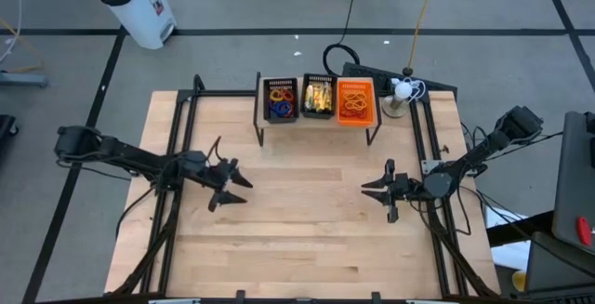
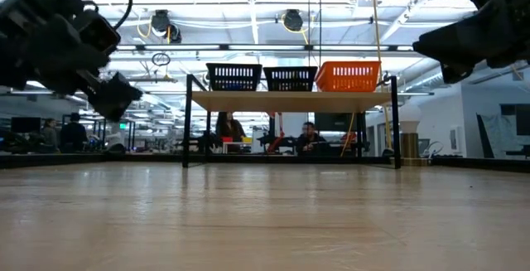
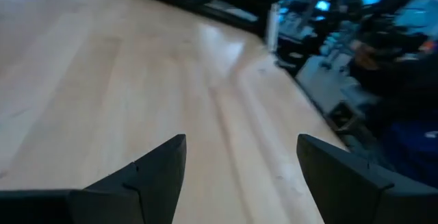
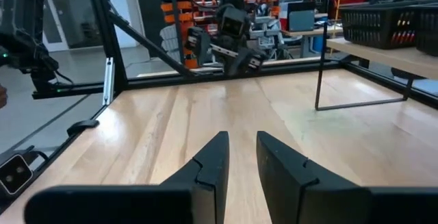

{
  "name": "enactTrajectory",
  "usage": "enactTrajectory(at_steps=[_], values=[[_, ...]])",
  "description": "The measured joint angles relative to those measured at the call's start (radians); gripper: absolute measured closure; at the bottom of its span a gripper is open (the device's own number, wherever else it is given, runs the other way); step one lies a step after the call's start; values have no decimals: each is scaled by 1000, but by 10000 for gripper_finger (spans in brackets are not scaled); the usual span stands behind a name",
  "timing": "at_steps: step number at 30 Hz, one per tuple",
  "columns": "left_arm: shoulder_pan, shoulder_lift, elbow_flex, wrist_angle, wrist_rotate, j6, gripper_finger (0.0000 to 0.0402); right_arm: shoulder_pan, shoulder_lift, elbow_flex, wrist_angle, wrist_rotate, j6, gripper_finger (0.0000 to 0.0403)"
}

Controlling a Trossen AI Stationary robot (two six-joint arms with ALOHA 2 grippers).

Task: Pick & Place Office Desk Supplies
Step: Return to Home Position

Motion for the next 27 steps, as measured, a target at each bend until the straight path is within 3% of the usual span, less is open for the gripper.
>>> enactTrajectory(at_steps=[6,11,14,21,27], values=[[7,-107,1,-11,134,1,121,0,0,0,29,0,-2,335],[38,-218,1,-5,389,-35,121,0,0,0,76,0,-21,335],[61,-289,1,4,489,-67,121,1,0,0,82,-2,-21,335],[159,-388,1,-6,565,-156,121,2,-5,0,149,-10,-32,335],[268,-429,1,-4,577,-162,121,3,-63,0,185,-104,-79,335]])
